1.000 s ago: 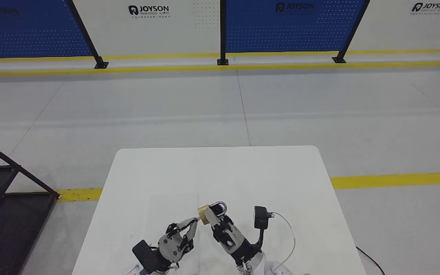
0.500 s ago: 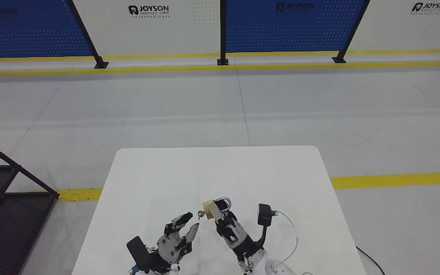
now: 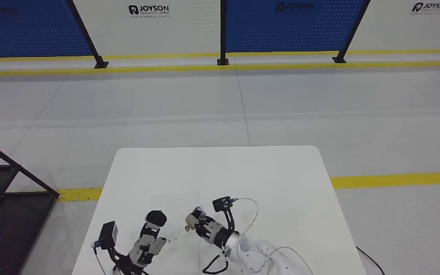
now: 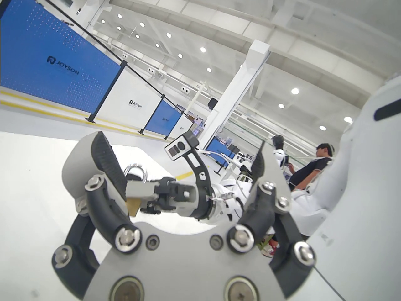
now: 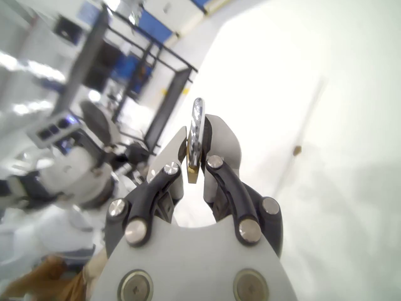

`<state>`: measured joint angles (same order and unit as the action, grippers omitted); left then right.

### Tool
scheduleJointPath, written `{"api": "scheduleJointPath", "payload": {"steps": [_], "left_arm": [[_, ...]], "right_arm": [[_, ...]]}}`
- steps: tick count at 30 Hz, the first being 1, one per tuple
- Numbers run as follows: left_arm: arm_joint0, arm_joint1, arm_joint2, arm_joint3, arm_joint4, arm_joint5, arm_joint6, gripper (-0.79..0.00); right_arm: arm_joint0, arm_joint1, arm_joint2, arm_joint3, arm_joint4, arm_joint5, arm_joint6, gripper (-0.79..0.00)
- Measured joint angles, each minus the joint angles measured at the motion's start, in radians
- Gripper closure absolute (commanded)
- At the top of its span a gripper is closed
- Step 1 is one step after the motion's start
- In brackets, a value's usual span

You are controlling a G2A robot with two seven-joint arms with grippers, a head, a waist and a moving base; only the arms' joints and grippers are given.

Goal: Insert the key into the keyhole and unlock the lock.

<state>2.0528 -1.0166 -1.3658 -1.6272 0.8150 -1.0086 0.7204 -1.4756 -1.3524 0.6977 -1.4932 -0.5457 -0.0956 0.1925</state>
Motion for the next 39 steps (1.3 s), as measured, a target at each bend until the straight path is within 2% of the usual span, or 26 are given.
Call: {"api": "scheduleJointPath", "payload": {"steps": [3, 8, 9, 10, 11, 12, 13, 19, 24, 32, 39], "left_arm": [[0.015, 0.008, -0.05, 0.009, -0.074, 0.0, -0.052, -0.785], [0.041, 0.007, -0.103, -0.003, -0.081, 0.054, -0.063, -0.785], [0.044, 0.006, -0.107, -0.004, -0.077, 0.064, -0.064, -0.785], [0.046, 0.005, -0.109, -0.004, -0.071, 0.077, -0.066, -0.785], [0.046, 0.005, -0.11, -0.005, -0.069, 0.081, -0.067, -0.785], [0.046, 0.005, -0.109, -0.005, -0.069, 0.082, -0.067, -0.785], [0.046, 0.005, -0.109, -0.005, -0.069, 0.082, -0.067, -0.785], [0.046, 0.005, -0.109, -0.005, -0.069, 0.081, -0.067, -0.785], [0.046, 0.005, -0.109, -0.005, -0.069, 0.081, -0.067, -0.785], [0.046, 0.005, -0.109, -0.005, -0.069, 0.081, -0.067, -0.785], [0.046, 0.005, -0.109, -0.005, -0.069, 0.081, -0.067, -0.785]], "right_arm": [[0.075, -0.031, -0.07, 0.07, 0.005, 0.049, 0.076, 0.0], [0.147, -0.081, -0.158, 0.16, 0.022, 0.075, 0.085, 0.0], [0.154, -0.088, -0.167, 0.173, 0.025, 0.079, 0.081, -0.095], [0.163, -0.096, -0.179, 0.19, 0.025, 0.085, 0.076, -0.259], [0.169, -0.102, -0.186, 0.202, 0.025, 0.091, 0.075, -0.366], [0.177, -0.109, -0.197, 0.217, 0.018, 0.099, 0.079, -0.683], [0.183, -0.113, -0.205, 0.227, 0.007, 0.102, 0.081, -0.785], [0.181, -0.123, -0.219, 0.242, -0.038, 0.099, 0.036, -0.785], [0.149, -0.107, -0.196, 0.206, -0.085, 0.087, -0.007, -0.785], [0.03, -0.04, -0.087, 0.068, -0.191, 0.038, -0.109, -0.785], [-0.159, 0.048, 0.08, -0.114, -0.285, -0.181, -0.244, -0.785]]}}
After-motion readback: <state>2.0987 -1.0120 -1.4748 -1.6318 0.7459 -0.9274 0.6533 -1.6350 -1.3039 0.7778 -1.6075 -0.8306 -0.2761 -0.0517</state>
